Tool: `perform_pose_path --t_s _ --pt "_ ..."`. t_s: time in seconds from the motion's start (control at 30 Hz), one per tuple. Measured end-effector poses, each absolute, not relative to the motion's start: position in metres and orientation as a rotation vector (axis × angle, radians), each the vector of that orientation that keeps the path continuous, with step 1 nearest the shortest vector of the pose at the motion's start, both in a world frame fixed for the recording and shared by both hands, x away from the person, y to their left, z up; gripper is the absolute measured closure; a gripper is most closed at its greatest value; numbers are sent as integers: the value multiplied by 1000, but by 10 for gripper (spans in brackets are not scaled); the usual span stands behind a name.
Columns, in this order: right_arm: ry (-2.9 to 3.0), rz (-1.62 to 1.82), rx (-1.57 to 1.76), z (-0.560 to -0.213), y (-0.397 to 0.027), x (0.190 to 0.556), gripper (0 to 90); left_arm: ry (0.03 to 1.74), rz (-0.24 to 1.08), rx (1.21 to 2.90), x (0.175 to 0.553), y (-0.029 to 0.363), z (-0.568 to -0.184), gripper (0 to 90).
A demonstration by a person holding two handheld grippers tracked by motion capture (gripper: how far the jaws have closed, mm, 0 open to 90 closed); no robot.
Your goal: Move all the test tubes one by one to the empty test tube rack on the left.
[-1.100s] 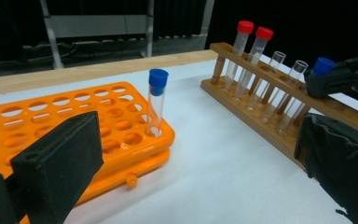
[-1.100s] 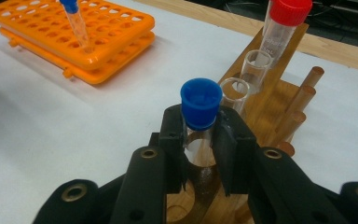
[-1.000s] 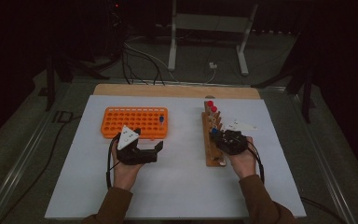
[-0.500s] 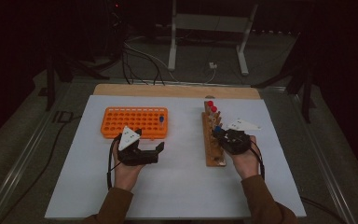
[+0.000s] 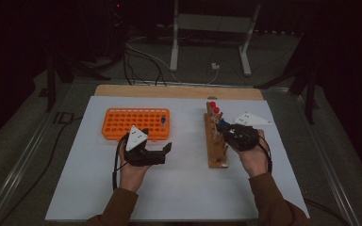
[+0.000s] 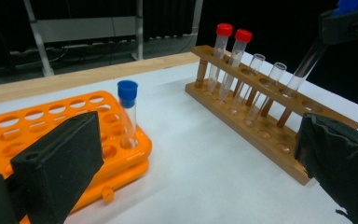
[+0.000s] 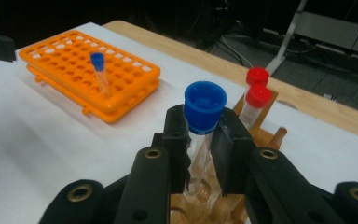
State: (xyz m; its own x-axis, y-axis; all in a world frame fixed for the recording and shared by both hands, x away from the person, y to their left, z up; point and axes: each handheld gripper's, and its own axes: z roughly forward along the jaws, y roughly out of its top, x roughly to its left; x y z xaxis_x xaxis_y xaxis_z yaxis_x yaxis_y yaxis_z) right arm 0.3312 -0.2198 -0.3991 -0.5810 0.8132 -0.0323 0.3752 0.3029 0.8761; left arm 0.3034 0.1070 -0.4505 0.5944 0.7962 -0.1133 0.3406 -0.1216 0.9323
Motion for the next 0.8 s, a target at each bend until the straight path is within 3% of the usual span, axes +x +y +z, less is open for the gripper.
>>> perform_pose_path --t_s 0.47,0.8 --pt "2157 1288 1034 -399 -205 330 770 880 488 1756 308 83 -445 20" --pt "2207 1318 1007 -401 -186 327 769 815 473 1808 310 61 -443 116"
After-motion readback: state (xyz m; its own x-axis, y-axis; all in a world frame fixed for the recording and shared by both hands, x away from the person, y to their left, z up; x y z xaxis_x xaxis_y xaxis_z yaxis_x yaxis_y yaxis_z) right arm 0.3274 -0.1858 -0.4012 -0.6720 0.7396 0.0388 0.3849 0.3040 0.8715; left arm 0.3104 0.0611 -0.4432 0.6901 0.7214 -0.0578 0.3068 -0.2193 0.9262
